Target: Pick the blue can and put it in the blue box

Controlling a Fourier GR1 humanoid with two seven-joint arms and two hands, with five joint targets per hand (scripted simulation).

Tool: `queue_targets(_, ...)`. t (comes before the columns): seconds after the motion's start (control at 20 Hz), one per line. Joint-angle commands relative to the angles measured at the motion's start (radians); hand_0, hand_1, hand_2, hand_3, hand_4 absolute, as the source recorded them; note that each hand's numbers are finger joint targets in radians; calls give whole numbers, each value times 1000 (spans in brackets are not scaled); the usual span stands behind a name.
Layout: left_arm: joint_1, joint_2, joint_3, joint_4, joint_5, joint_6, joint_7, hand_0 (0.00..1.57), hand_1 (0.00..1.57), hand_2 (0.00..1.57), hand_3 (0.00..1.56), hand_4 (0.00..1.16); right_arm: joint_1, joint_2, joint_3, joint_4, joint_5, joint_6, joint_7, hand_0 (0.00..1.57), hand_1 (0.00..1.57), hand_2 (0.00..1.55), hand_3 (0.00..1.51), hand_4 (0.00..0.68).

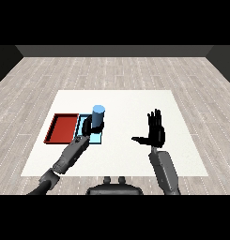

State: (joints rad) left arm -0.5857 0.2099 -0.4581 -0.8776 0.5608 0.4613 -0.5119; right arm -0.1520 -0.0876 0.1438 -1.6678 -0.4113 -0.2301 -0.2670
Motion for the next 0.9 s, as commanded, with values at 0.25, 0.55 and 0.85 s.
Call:
queue_targets(0.25, -132, 106, -26, 227, -132, 102, 258, 1571, 1571, 1571, 1479, 1042, 18, -1, -48, 57, -29, 48, -37, 0, 0, 0, 0, 0)
queue_targets(0.55, -198, 76, -75, 493, -195, 71, 437, 1437, 1437, 1353, 1181, 940, 70, -13, -82, -10, -68, 55, -19, 0, 0, 0, 0, 0)
queue_targets(0.85, -225, -40, -79, 744, -230, 64, 500, 659, 659, 584, 78, 916, 78, 2, -89, 128, -70, 109, -75, 0, 0, 0, 0, 0)
